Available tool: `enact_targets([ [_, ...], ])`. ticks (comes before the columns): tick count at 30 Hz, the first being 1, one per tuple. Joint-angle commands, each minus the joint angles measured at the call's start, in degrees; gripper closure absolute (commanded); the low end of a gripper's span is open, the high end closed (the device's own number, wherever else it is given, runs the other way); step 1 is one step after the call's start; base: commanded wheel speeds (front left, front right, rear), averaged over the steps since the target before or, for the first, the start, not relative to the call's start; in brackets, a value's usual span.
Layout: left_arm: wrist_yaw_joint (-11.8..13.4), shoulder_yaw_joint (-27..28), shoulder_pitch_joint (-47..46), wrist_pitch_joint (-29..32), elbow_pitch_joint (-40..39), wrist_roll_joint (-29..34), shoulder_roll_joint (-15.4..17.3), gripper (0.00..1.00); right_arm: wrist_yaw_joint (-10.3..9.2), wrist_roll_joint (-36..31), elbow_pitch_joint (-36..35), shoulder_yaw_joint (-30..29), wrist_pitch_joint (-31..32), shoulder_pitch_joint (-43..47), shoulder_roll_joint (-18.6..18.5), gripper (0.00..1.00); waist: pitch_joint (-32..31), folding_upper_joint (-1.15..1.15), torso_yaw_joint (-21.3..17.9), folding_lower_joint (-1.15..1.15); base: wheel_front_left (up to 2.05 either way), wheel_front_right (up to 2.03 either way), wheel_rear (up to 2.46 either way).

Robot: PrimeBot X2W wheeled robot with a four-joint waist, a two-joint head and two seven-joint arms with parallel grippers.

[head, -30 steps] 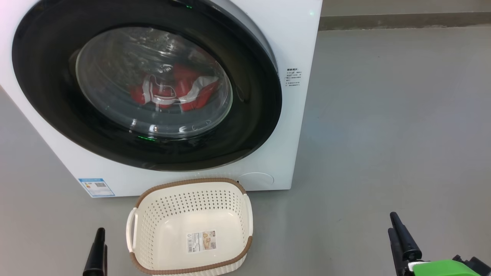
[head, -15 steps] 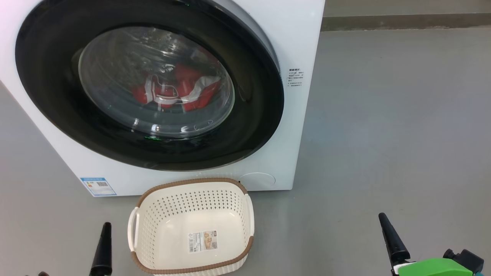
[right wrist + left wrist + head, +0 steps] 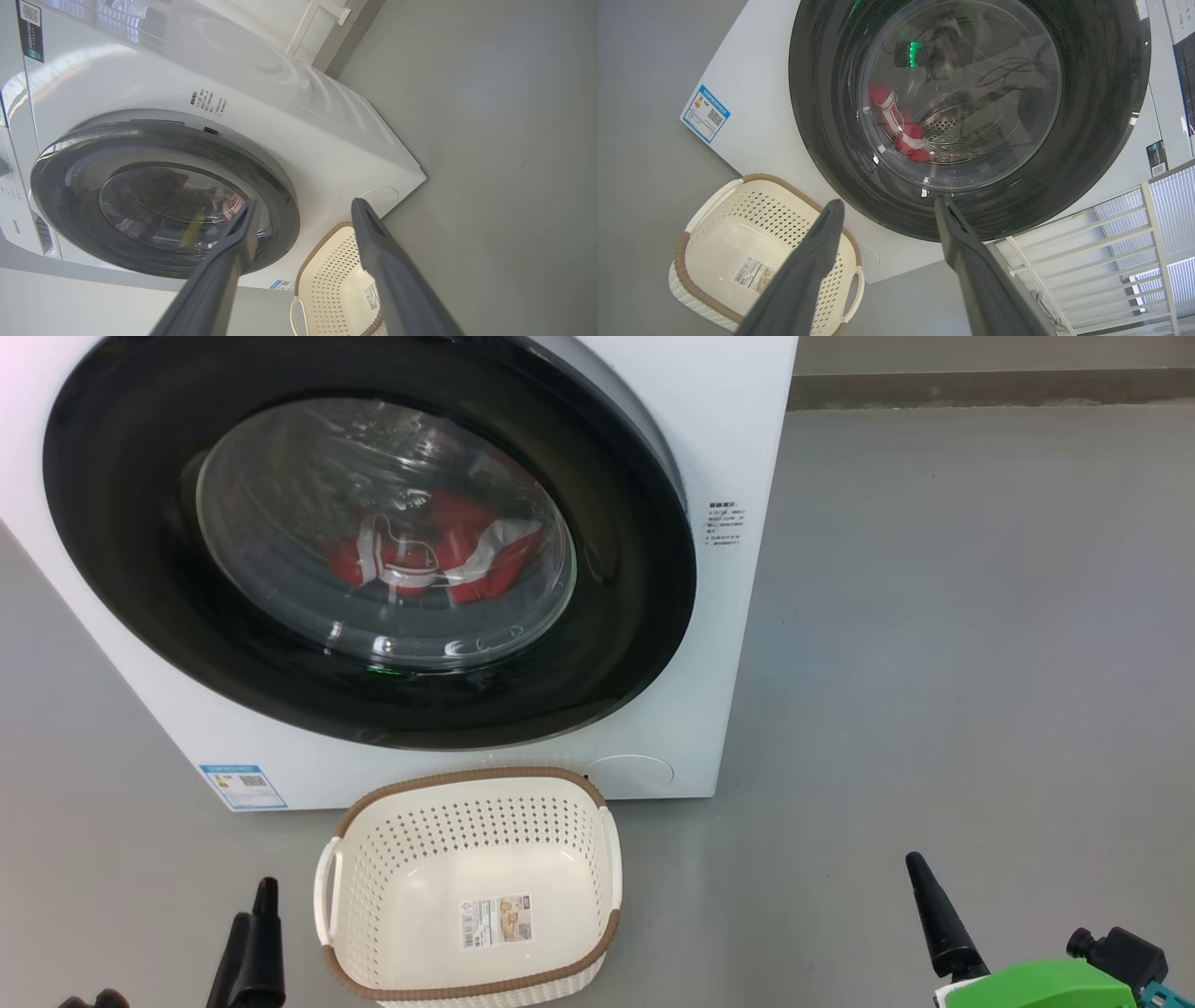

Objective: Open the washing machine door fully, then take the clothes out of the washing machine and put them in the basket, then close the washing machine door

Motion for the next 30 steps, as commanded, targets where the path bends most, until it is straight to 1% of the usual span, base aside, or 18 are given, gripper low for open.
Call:
enact_targets([
  [1, -0.09, 0.56, -0.47, -0.81, -2.1, 2.24, 1.38, 0.0, 0.04, -2.45, -1.72, 1.12, -0.74, -1.43, -0.73, 0.0, -0.02, 0.0, 0.03, -0.01, 0.0, 0.0, 0.0],
  [30, -0.13, -1.25, 1.34, -5.59, -5.73, 20.87, 2.64, 0.0, 0.06, -19.96, -3.95, 4.31, -5.45, -0.91, -1.68, 0.0, 0.18, 0.0, 0.49, -0.01, 0.0, 0.0, 0.0],
])
